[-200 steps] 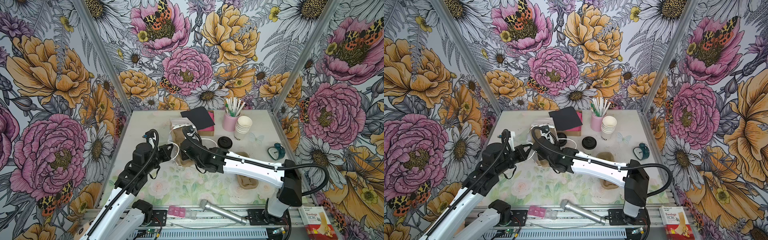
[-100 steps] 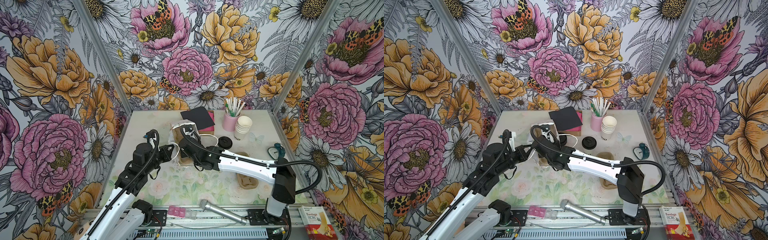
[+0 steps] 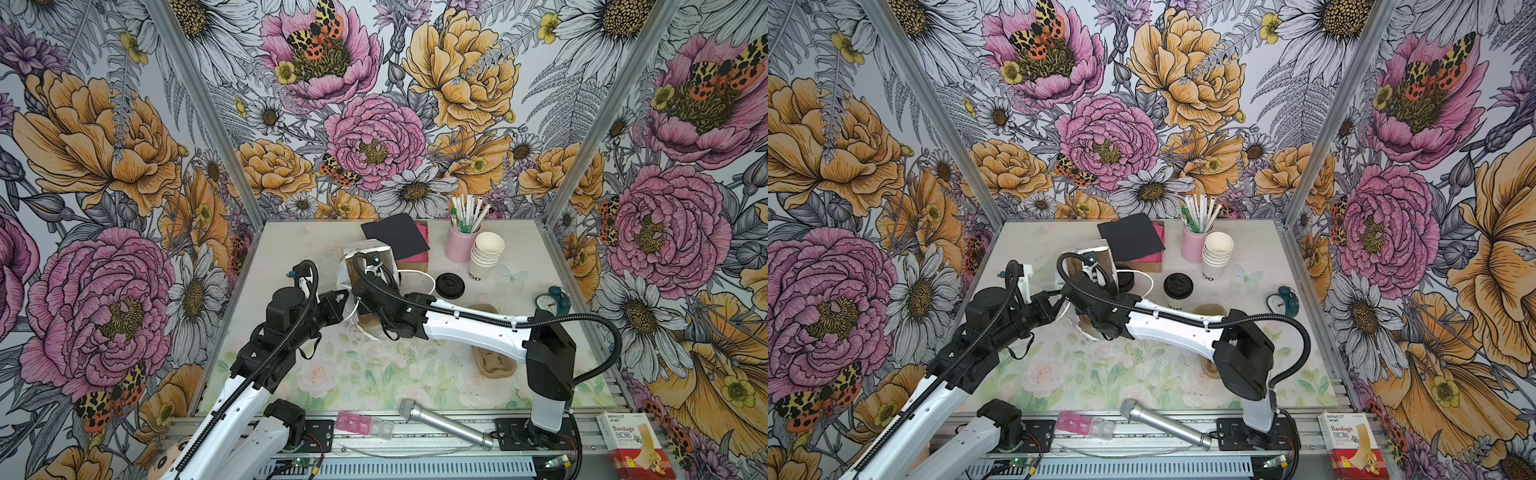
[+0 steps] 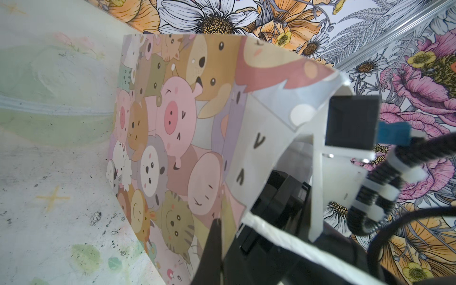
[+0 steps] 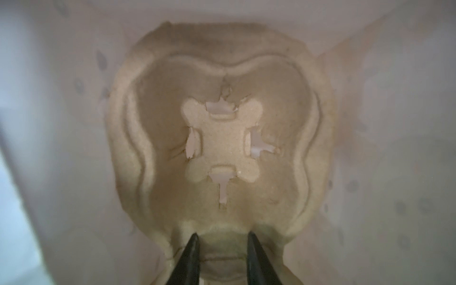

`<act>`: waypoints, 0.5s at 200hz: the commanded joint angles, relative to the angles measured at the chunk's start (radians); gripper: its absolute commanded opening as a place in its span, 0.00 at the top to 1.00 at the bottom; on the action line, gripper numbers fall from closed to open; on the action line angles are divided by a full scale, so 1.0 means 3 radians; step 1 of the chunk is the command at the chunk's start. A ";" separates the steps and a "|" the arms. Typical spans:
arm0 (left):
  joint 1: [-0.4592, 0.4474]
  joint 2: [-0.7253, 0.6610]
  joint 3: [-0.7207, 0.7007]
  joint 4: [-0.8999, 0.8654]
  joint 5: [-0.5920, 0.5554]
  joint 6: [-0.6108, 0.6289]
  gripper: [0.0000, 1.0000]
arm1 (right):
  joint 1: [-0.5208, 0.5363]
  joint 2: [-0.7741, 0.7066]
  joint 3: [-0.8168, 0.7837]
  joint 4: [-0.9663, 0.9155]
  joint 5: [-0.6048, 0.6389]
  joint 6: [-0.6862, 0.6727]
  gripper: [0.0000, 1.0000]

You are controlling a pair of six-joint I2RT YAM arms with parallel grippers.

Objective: Pack a coffee takeout order
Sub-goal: Place the cup tray in the takeout bag.

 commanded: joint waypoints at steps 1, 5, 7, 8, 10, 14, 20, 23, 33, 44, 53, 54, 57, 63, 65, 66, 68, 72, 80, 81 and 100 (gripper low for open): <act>-0.0039 -0.0038 -0.0037 0.0088 0.0079 -0.0037 1.00 | -0.0035 0.0120 0.0135 0.0111 0.0029 -0.0006 0.84; -0.0037 -0.0037 -0.0042 0.0088 0.0079 -0.0034 1.00 | -0.0035 0.0131 0.0143 0.0119 0.0023 -0.0005 0.84; -0.0035 -0.0038 -0.0042 0.0088 0.0080 -0.0034 1.00 | -0.0041 0.0140 0.0144 0.0120 0.0019 -0.0001 0.84; -0.0035 -0.0038 -0.0042 0.0090 0.0078 -0.0034 1.00 | -0.0042 0.0143 0.0144 0.0120 0.0016 -0.0002 0.84; -0.0038 -0.0034 -0.0042 0.0088 0.0077 -0.0035 1.00 | -0.0046 0.0151 0.0148 0.0122 0.0012 0.0001 0.84; -0.0040 -0.0038 -0.0047 0.0089 0.0081 -0.0034 1.00 | -0.0048 0.0163 0.0159 0.0128 0.0007 0.0002 0.84; -0.0037 -0.0041 -0.0047 0.0088 0.0082 -0.0032 1.00 | -0.0058 0.0190 0.0172 0.0135 -0.0005 0.0000 0.84; -0.0035 -0.0043 -0.0050 0.0088 0.0082 -0.0034 1.00 | -0.0063 0.0199 0.0179 0.0132 -0.0006 -0.0001 0.84; -0.0040 -0.0043 -0.0052 0.0088 0.0080 -0.0037 1.00 | -0.0073 0.0243 0.0210 0.0133 -0.0030 0.0001 0.84; -0.0041 -0.0051 -0.0061 0.0089 0.0081 -0.0029 1.00 | -0.0085 0.0291 0.0242 0.0138 -0.0056 -0.0005 0.84; -0.0035 -0.0058 -0.0070 0.0088 0.0079 -0.0028 1.00 | -0.0094 0.0331 0.0271 0.0137 -0.0077 -0.0016 0.84; -0.0037 -0.0056 -0.0069 0.0088 0.0080 -0.0028 1.00 | -0.0097 0.0335 0.0277 0.0137 -0.0080 -0.0015 0.84; -0.0039 -0.0056 -0.0068 0.0088 0.0078 -0.0029 1.00 | -0.0103 0.0347 0.0288 0.0140 -0.0089 -0.0018 0.84; -0.0037 -0.0061 -0.0072 0.0090 0.0081 -0.0029 1.00 | -0.0103 0.0373 0.0310 0.0138 -0.0108 -0.0029 0.84; -0.0034 -0.0063 -0.0074 0.0088 0.0078 -0.0026 1.00 | -0.0108 0.0385 0.0315 0.0137 -0.0112 -0.0035 0.84; -0.0034 -0.0063 -0.0073 0.0088 0.0077 -0.0025 1.00 | -0.0108 0.0388 0.0319 0.0137 -0.0113 -0.0040 0.84; -0.0034 -0.0068 -0.0077 0.0089 0.0077 -0.0028 1.00 | -0.0109 0.0397 0.0331 0.0138 -0.0121 -0.0043 0.84; -0.0036 -0.0069 -0.0079 0.0089 0.0076 -0.0029 1.00 | -0.0111 0.0416 0.0344 0.0139 -0.0133 -0.0053 0.84; -0.0035 -0.0073 -0.0083 0.0089 0.0077 -0.0029 1.00 | -0.0123 0.0449 0.0370 0.0140 -0.0158 -0.0059 0.84; -0.0032 -0.0071 -0.0083 0.0088 0.0074 -0.0029 1.00 | -0.0124 0.0453 0.0372 0.0138 -0.0162 -0.0060 0.84; -0.0034 -0.0082 -0.0088 0.0088 0.0071 -0.0024 1.00 | -0.0143 0.0528 0.0423 0.0141 -0.0212 -0.0068 0.84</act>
